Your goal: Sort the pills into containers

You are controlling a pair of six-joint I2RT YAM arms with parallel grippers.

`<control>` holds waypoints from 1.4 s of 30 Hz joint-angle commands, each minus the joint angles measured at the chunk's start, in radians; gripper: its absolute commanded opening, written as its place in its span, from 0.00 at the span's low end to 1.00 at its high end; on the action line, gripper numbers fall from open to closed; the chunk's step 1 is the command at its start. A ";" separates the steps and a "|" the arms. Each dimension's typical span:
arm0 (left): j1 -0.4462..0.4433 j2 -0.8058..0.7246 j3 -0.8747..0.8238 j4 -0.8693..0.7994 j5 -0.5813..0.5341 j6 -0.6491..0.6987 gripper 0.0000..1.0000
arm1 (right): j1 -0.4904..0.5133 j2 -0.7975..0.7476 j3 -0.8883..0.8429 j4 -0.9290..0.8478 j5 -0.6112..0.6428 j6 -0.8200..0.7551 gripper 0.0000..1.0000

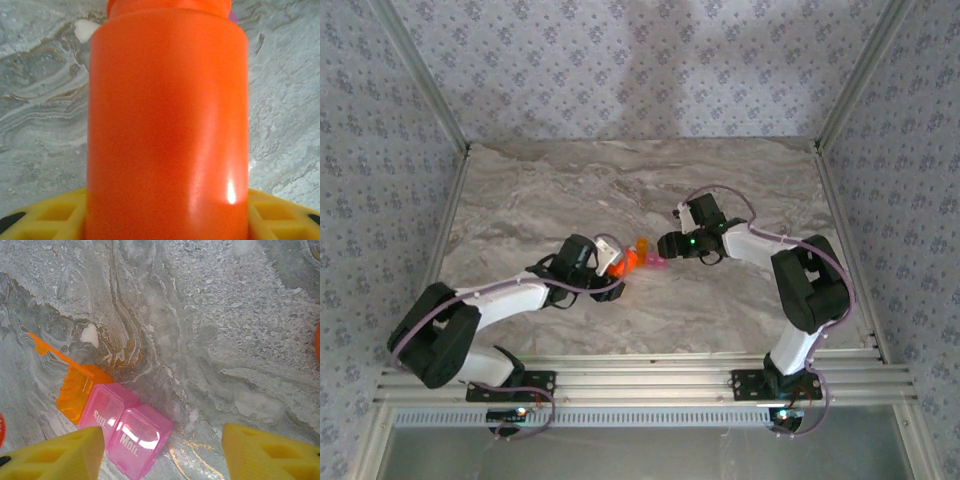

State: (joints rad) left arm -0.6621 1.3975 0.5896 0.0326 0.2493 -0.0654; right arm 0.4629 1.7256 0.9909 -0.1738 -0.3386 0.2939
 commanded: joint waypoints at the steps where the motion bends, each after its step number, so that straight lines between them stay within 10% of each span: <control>1: -0.010 0.018 0.042 0.012 0.002 0.000 0.00 | 0.004 0.024 0.009 -0.023 -0.015 -0.021 0.65; 42: -0.017 0.168 0.295 -0.336 -0.056 0.085 0.00 | -0.003 0.066 0.014 -0.011 -0.030 -0.006 0.63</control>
State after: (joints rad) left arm -0.6701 1.5551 0.8482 -0.2653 0.2039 -0.0040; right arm 0.4625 1.7779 0.9909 -0.1761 -0.3496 0.2943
